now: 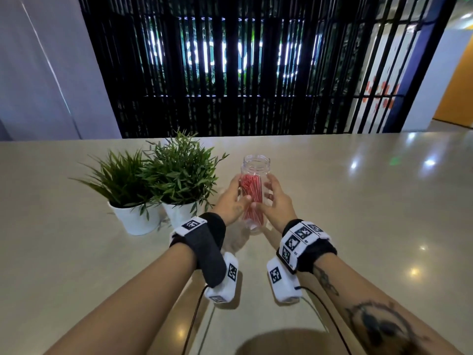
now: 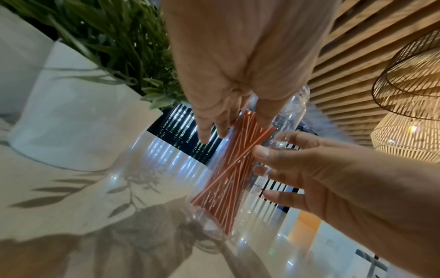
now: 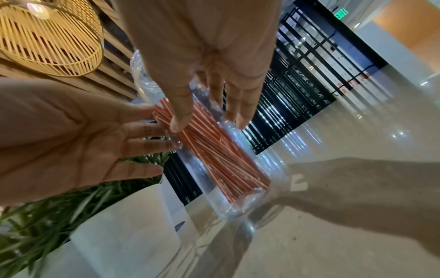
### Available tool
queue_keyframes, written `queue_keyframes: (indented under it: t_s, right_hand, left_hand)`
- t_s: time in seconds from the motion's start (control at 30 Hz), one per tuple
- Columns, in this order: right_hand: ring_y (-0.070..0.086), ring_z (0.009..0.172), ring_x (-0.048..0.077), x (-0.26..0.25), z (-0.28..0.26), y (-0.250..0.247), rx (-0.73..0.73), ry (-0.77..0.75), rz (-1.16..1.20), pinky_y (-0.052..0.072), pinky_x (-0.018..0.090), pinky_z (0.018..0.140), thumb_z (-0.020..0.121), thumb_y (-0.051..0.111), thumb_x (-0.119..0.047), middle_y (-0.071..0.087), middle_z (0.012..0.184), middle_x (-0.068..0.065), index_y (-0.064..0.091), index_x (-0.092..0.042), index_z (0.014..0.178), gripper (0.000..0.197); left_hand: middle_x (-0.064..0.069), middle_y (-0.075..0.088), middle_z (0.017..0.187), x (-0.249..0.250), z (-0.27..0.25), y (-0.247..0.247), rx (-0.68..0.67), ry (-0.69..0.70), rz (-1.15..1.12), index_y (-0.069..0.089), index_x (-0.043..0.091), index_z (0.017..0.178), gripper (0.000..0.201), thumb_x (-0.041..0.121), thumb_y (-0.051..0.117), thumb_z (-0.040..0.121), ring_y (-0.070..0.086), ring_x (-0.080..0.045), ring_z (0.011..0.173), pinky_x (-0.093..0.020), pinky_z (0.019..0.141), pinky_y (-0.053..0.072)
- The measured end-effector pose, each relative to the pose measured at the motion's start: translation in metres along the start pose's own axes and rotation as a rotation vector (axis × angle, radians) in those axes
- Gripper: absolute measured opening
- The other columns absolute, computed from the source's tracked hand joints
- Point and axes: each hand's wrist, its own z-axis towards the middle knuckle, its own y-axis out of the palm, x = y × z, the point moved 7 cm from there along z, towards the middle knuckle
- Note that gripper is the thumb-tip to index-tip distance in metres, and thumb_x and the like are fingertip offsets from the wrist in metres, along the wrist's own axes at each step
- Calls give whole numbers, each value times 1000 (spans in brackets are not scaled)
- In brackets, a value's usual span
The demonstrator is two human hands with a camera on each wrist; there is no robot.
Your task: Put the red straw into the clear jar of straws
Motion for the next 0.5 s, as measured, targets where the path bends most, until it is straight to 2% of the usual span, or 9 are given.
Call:
queue_keyframes:
  t_s: [0.1,0.17,0.23,0.33,0.37,0.43,0.47,0.5]
  right_hand:
    - [46,125,27,9,14,5,-16,16,-33,38,30,96,79,63,0,42,142,13,19,-15,144,81]
    - [44,127,28,16,18,9,-42,40,-48,37,29,96,80,62,0,40,144,13,18,-15,145,80]
    - [44,128,27,22,18,11,-53,54,-46,35,25,94,81,60,0,38,145,14,17,-15,145,79]
    - [46,127,26,26,20,11,-39,45,-66,37,25,95,82,59,-1,40,144,14,16,-16,145,78]
    - [47,125,25,27,20,11,-37,38,-71,40,22,93,82,59,-2,42,141,12,17,-16,145,77]
    - [48,121,21,26,18,11,-53,43,-56,42,7,82,82,59,-2,44,137,6,16,-14,145,77]
    - [46,124,21,27,16,10,-63,52,-46,40,7,81,81,60,-2,41,142,7,12,-14,146,81]
    - [42,129,23,25,13,9,-71,64,-35,38,12,85,81,60,-2,37,146,9,7,-15,147,85]
  left_hand:
    - [-16,43,142,-6,9,1,3,-23,28,17,19,143,57,8,41,93,39,-25,131,-46,113,29]
    - [-17,45,140,-10,13,3,-4,-5,31,19,16,141,52,9,40,93,42,-24,128,-44,112,31]
    - [-16,43,141,-14,14,5,-3,6,54,17,13,141,52,10,38,94,41,-19,125,-36,110,31]
    - [-14,36,146,-16,14,9,-8,23,74,6,12,144,59,13,38,94,36,-21,133,-33,109,29]
    - [-14,35,147,-16,14,9,-2,27,83,5,12,144,60,14,39,94,34,-22,134,-32,108,28]
    - [-13,27,151,-16,13,8,26,8,86,-2,11,145,68,18,41,94,27,-23,139,-30,109,25]
    - [-12,20,154,-17,12,6,53,-14,92,-8,11,145,73,21,43,93,21,-23,141,-32,112,21]
    - [-12,12,156,-17,11,3,81,-29,105,-11,13,144,77,24,45,93,15,-23,143,-36,114,17]
